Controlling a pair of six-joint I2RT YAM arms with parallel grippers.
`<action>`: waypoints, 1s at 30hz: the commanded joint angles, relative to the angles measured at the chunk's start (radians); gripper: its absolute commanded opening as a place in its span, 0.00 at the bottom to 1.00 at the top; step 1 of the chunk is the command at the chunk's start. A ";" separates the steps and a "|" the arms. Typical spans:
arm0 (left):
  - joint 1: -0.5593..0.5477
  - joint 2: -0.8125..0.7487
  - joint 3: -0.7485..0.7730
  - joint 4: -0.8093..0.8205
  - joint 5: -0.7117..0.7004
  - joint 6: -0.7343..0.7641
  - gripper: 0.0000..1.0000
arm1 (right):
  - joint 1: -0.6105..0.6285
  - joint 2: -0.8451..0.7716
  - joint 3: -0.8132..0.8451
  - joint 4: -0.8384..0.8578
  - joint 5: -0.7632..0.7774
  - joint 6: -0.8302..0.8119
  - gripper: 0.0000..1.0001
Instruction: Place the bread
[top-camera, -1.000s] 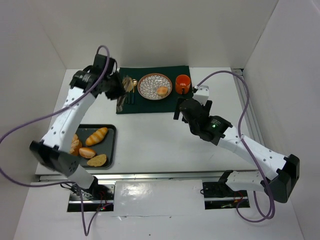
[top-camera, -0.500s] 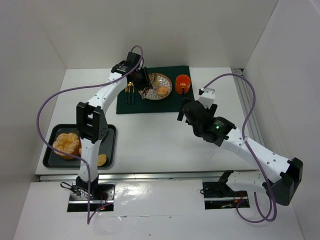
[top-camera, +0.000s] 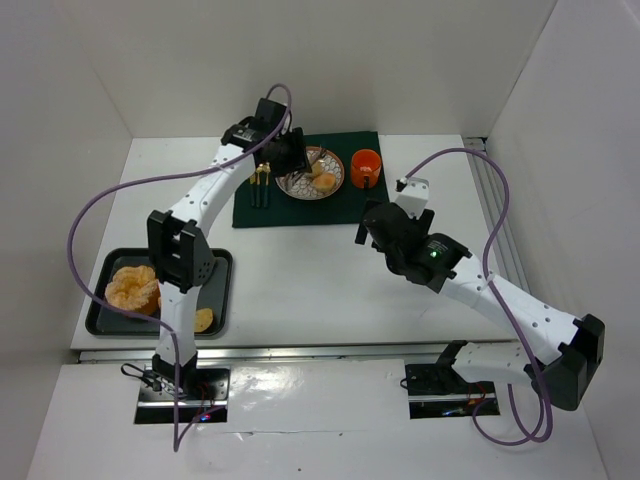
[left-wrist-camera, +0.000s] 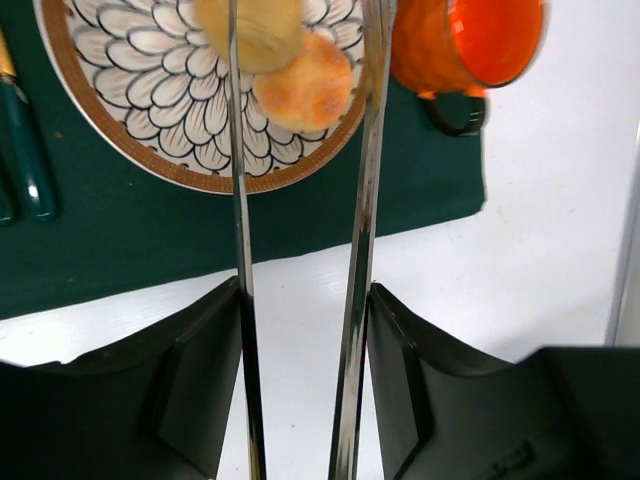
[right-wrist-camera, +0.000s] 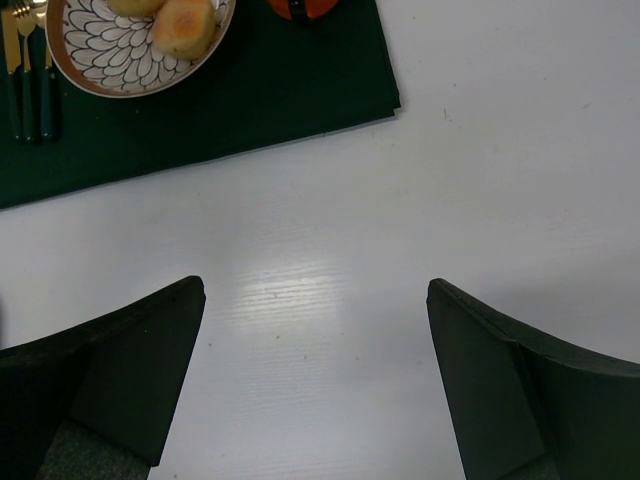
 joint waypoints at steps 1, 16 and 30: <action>0.001 -0.133 0.007 0.030 -0.030 0.043 0.62 | -0.006 0.004 0.020 0.004 0.002 -0.002 0.99; -0.008 -0.344 -0.245 0.042 -0.104 0.001 0.59 | -0.006 0.039 0.026 0.025 -0.017 -0.012 0.99; -0.151 -0.881 -1.020 0.269 -0.282 -0.069 0.59 | -0.035 0.085 -0.004 0.091 -0.066 -0.059 0.99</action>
